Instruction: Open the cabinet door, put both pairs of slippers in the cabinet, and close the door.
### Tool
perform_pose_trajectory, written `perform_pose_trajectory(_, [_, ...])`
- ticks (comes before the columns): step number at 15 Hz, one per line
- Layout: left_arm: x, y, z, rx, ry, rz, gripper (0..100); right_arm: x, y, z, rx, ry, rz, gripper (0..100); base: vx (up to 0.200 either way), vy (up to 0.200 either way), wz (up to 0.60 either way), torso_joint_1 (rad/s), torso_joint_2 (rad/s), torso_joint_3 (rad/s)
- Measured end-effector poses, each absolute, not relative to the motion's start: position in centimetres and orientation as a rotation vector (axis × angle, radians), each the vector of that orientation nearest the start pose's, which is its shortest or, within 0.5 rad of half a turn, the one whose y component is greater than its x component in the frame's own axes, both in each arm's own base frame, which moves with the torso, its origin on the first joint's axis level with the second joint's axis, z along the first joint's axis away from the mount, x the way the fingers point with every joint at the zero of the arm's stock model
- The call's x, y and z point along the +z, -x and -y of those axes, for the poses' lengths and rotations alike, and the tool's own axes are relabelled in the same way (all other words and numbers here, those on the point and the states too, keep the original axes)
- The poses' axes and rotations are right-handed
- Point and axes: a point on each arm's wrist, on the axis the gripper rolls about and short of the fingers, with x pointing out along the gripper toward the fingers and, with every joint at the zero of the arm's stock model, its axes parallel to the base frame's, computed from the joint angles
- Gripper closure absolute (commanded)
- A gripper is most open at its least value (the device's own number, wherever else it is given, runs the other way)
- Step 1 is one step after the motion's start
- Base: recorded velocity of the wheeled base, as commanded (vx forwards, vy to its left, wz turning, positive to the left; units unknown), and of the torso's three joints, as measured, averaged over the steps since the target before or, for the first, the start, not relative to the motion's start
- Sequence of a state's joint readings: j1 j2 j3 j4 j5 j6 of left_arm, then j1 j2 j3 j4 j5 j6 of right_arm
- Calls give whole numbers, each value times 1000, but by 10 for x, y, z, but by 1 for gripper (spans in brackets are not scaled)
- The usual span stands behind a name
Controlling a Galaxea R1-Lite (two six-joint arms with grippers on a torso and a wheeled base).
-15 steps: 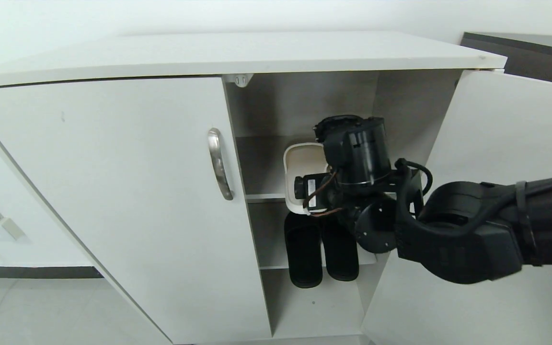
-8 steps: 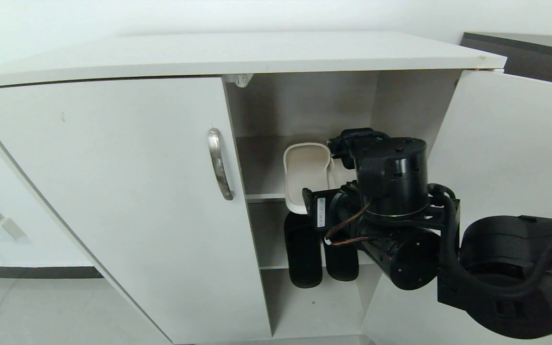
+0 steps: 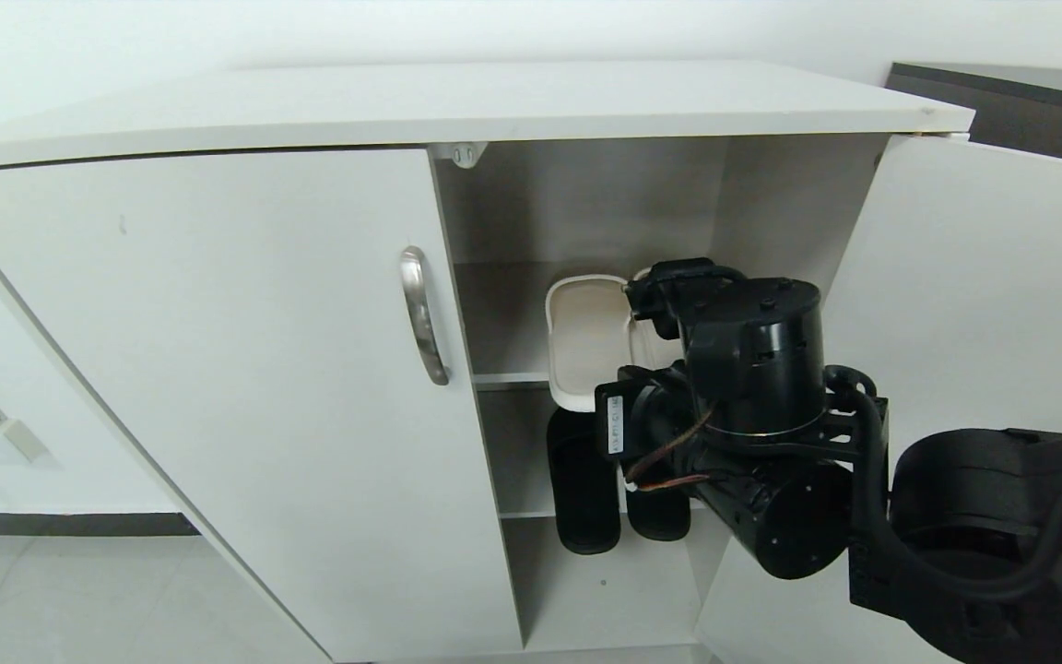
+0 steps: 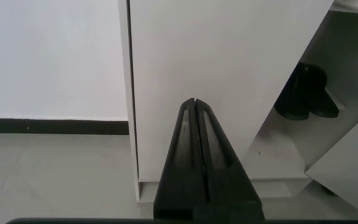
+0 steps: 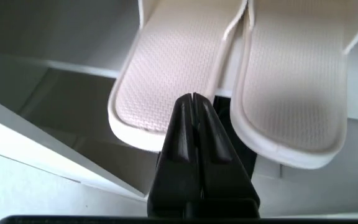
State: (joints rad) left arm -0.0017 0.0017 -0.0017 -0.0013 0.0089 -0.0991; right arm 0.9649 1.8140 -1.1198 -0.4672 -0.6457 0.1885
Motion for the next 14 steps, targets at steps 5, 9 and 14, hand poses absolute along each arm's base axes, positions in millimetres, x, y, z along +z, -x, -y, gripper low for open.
perform_pose_trajectory(5, [76, 23, 0, 6, 99, 1, 100, 211, -208, -281, 305, -8, -196, 100, -120, 0, 0, 2, 0, 0])
perform_pose_trajectory(9, [76, 23, 0, 6, 99, 1, 100, 211, -207, -281, 310, 9, -195, 100, -200, 0, 0, 0, -1, 4])
perform_pose_trajectory(14, [76, 23, 0, 6, 99, 2, 100, 207, -206, -280, 313, 28, -201, 100, -200, 0, 0, 0, 2, 5])
